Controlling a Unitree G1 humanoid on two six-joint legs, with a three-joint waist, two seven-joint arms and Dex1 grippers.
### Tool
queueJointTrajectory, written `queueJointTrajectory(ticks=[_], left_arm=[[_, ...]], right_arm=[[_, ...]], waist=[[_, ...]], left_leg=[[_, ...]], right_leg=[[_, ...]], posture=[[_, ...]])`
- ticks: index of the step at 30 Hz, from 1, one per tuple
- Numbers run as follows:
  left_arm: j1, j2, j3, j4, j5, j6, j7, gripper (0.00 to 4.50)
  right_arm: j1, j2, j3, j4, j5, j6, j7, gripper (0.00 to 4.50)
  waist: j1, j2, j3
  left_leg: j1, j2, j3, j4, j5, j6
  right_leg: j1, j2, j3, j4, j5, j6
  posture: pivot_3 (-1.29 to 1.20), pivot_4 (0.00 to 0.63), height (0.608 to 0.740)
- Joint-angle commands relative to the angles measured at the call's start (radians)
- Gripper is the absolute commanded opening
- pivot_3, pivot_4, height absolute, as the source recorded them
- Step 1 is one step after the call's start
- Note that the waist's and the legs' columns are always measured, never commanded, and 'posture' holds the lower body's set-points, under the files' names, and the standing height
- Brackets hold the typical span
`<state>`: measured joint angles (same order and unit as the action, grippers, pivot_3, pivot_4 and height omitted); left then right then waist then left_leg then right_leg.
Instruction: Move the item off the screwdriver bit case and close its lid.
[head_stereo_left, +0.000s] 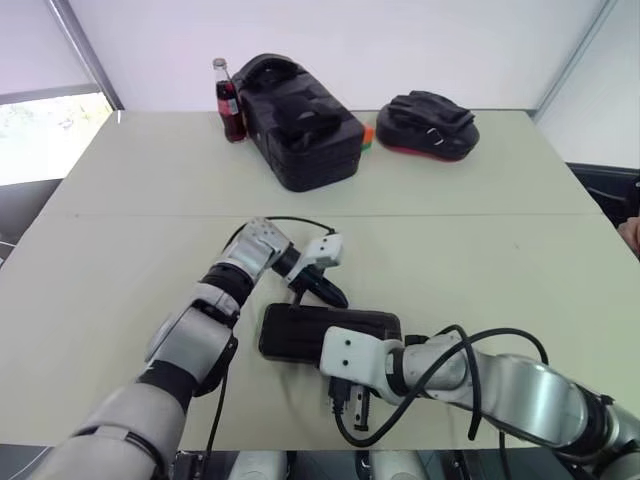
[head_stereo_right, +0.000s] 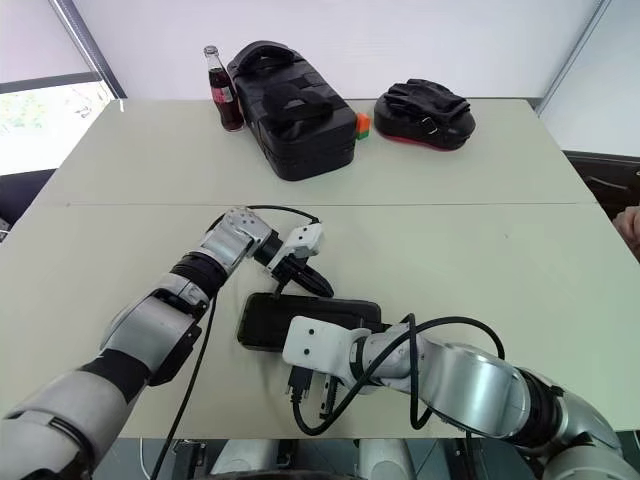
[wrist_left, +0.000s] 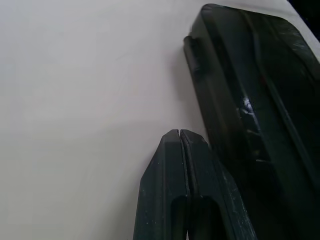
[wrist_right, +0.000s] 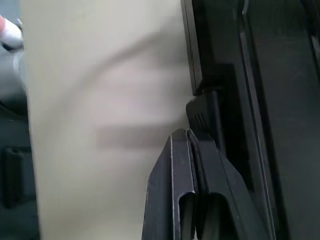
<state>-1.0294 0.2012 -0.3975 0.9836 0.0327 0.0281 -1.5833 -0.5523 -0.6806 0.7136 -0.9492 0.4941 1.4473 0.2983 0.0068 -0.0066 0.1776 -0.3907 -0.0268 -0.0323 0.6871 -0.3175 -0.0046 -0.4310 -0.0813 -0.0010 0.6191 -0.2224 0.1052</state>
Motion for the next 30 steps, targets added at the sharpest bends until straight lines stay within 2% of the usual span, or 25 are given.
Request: queueJointTrajectory(ticks=[1, 7, 12, 25, 30], left_arm=[[0.031, 0.000, -0.022, -0.068, -0.002, 0.036, -0.030, 0.00], [0.081, 0.004, -0.060, -0.129, 0.022, 0.030, -0.031, 0.00], [0.113, 0.000, -0.099, -0.157, 0.037, 0.021, -0.031, 0.00], [0.196, -0.005, -0.135, -0.188, 0.077, 0.060, -0.031, 0.00], [0.204, -0.012, -0.123, -0.183, 0.079, 0.100, -0.030, 0.00]], right_arm=[[-0.036, 0.001, 0.038, -0.001, -0.061, 0.048, -0.066, 0.02], [-0.097, 0.046, 0.052, 0.039, -0.101, 0.152, -0.146, 0.02], [-0.129, 0.053, 0.052, 0.067, -0.113, 0.167, -0.189, 0.02], [-0.079, 0.070, -0.041, 0.159, -0.169, 0.167, -0.320, 0.02], [-0.059, 0.135, -0.059, 0.190, -0.187, 0.167, -0.406, 0.02]], waist=[[0.000, 0.000, 0.000], [-0.003, 0.000, 0.000], [-0.004, 0.000, -0.002], [-0.020, -0.004, -0.012], [-0.021, -0.006, -0.017]], left_leg=[[0.000, 0.000, 0.000, 0.000, 0.000, 0.000], [0.000, 0.000, 0.000, 0.000, 0.000, 0.000], [0.001, 0.000, 0.000, 0.001, 0.000, 0.000], [0.011, 0.002, 0.000, 0.002, 0.000, 0.000], [0.018, 0.004, -0.001, 0.001, 0.000, 0.000]], right_leg=[[0.000, 0.000, 0.000, 0.000, 0.000, 0.000], [0.000, 0.000, 0.000, 0.001, 0.000, 0.000], [0.000, 0.000, 0.000, 0.002, 0.000, 0.000], [0.009, 0.000, 0.000, 0.007, 0.000, -0.001], [0.016, 0.000, 0.000, 0.005, -0.001, -0.001]], posture=[[0.00, 0.150, 0.740], [0.00, 0.150, 0.740], [0.00, 0.150, 0.740], [0.00, 0.150, 0.740], [0.00, 0.150, 0.740]])
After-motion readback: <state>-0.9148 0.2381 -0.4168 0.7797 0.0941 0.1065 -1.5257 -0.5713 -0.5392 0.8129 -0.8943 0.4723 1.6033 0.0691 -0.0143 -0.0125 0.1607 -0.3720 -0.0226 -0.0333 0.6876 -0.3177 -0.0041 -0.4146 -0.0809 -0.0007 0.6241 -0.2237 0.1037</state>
